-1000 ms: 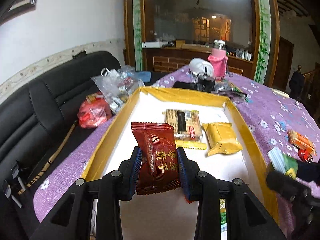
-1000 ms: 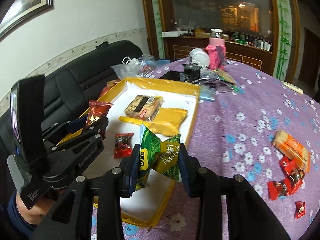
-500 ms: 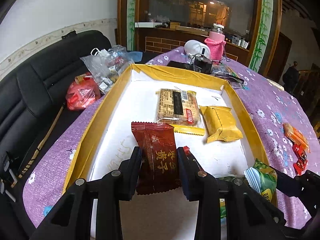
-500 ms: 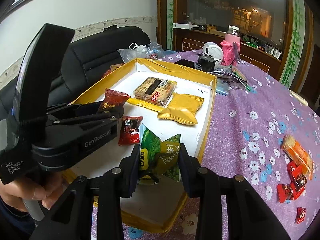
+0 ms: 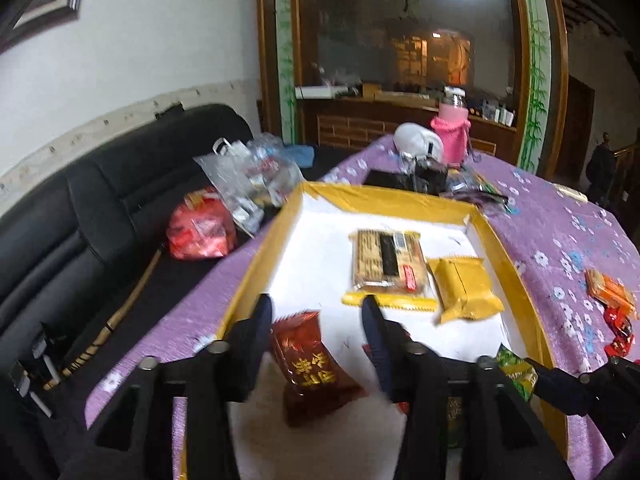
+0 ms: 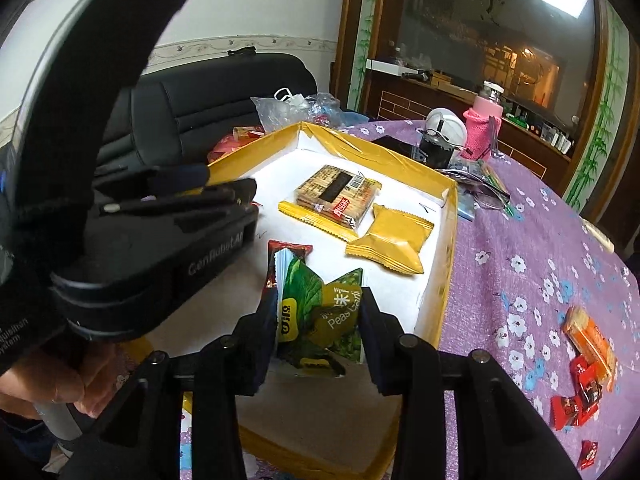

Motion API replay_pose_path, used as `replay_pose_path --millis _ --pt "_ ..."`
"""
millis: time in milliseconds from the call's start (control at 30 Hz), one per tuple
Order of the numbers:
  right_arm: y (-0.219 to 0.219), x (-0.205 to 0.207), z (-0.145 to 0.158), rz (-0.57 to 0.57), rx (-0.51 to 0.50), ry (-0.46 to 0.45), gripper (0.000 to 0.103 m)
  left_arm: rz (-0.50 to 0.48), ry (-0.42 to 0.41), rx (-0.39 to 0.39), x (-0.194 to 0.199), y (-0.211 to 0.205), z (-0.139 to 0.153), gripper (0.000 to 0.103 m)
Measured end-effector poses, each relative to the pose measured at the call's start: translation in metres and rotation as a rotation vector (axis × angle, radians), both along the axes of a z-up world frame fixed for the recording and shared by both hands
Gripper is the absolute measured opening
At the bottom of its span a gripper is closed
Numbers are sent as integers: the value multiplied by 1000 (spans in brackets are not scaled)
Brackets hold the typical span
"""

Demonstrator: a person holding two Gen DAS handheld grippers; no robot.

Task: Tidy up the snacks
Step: 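Open both tools, dropping the brown pack and pea bag into the box, then move both tools back toward the remaining snacks on the table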

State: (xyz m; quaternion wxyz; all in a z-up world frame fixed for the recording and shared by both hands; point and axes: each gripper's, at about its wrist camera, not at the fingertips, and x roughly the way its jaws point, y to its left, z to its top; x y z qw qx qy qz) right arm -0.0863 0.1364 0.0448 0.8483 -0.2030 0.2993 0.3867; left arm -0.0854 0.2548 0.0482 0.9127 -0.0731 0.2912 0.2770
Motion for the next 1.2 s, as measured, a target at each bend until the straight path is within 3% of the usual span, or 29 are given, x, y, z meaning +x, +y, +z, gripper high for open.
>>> replay_pose_path --millis 500,1200 --pt "-25 -7 25 -6 103 -7 45 23 -58 114 -11 -19 24 59" --pt "-92 -4 56 -71 266 15 46 -33 -107 238 -22 -71 53 62"
